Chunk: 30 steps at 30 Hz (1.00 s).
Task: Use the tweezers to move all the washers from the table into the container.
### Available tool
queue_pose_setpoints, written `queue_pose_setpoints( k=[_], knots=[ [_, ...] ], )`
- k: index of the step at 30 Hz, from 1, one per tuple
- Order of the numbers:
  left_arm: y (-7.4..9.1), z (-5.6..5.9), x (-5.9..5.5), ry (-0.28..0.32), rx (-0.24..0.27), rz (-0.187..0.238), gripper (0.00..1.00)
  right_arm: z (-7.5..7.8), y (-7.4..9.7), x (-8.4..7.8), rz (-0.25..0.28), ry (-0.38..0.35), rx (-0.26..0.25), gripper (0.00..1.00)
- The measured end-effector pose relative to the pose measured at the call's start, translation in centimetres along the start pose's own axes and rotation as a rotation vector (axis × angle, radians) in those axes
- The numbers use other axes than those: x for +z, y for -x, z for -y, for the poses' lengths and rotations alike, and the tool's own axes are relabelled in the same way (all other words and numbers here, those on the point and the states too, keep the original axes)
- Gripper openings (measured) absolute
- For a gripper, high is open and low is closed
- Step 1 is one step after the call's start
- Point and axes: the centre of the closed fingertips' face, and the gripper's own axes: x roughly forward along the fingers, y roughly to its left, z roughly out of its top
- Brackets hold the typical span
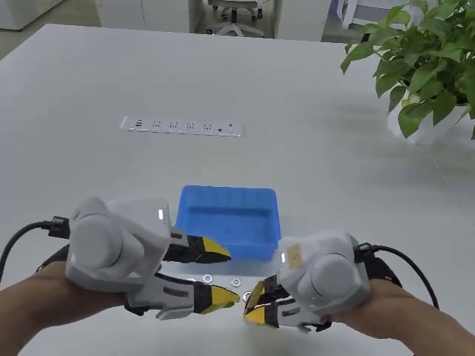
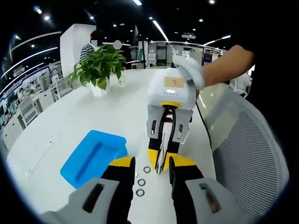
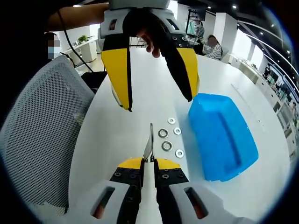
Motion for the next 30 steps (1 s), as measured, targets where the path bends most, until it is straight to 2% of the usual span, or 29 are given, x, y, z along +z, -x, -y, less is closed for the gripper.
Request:
queue_pose_setpoints(
  k=[6, 14, 18, 30],
  knots=[
    [-1.0, 0.9, 0.8, -0.02, -0.032, 0.01, 0.28, -0.1, -0.1, 0.1, -0.001, 0.004, 0.004, 0.1],
    [-1.9, 1.3, 1.4, -0.051, -0.053, 0.015, 0.22, -0.2, -0.1, 0.3, -0.002, 0.011, 0.009, 0.1],
    [-2.3, 1.4, 1.4, -0.066, -0.062, 0.001, 0.2, -0.2, -0.1, 0.3, -0.003, 0.013, 0.008, 0.1],
    [-2.7, 1.5, 1.2, -0.065, -0.093, -0.003, 0.11, -0.1, 0.2, 0.2, -0.007, 0.014, 0.002, 0.1]
  ],
)
